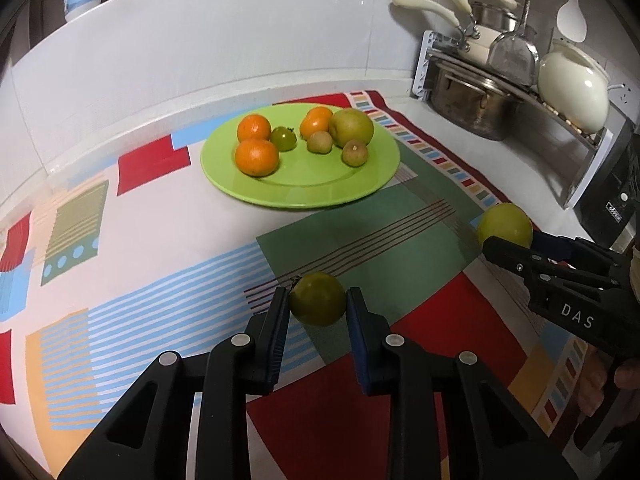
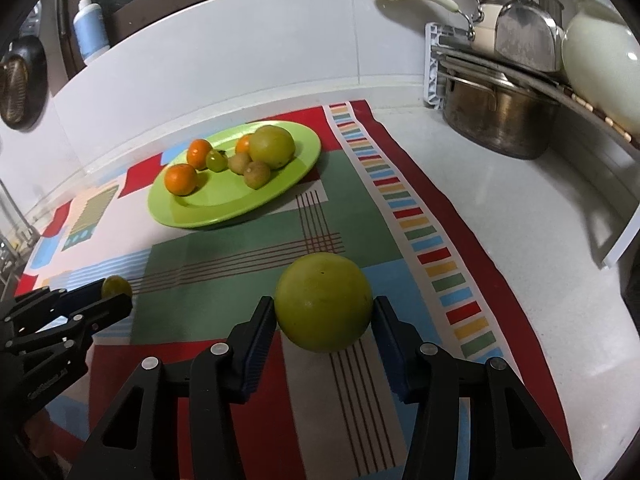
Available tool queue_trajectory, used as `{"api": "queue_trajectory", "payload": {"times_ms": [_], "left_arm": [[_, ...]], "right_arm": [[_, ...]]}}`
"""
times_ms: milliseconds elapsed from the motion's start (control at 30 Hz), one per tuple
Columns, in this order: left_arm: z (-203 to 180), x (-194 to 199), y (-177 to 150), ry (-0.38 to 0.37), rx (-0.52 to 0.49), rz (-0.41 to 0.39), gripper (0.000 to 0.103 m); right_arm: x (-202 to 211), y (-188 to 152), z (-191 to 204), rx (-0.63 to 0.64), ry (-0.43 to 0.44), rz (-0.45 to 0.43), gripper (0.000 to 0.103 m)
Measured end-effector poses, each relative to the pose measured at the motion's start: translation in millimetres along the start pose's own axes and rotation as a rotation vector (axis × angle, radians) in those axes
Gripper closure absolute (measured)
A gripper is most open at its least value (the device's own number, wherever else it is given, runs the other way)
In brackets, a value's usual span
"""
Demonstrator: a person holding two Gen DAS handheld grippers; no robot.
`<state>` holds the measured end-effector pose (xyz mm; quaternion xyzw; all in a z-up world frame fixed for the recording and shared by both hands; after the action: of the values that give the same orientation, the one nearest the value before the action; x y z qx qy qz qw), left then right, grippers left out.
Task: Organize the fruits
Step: 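Grasp a small green fruit with the left tool while the right tool grasps the large yellow-green fruit, then carry both fruits over the green plate and open both tools to release them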
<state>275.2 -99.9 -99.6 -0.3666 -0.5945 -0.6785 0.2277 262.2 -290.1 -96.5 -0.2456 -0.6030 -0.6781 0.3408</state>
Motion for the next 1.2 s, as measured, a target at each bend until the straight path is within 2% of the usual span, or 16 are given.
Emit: {"api": "queue_trajectory", "payload": {"times_ms": [633,1200], "left_arm": [[24.1,51.4,10.8,-0.060,-0.024,-0.125,0.074],[51.3,78.4,44.1,-0.083,-0.095,-0.239,0.074]], "right_arm": [[46.2,9.0,50.5,0.034,0.033,-0.085,0.053],[65.2,31.0,100.2,0.064,0.035,-0.174,0.053]]}}
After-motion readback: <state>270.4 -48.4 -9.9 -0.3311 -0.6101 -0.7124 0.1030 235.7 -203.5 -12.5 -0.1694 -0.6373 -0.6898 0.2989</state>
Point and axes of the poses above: each gripper's, at about its wrist camera, not at the fingertips, and x roughly against the way its jaws point, z to its left, y to its top, the point moved 1 cm from there along -x, roughly the way its jaws point, and after that the axes turned 6 degrees about y, right-handed, at the moved point
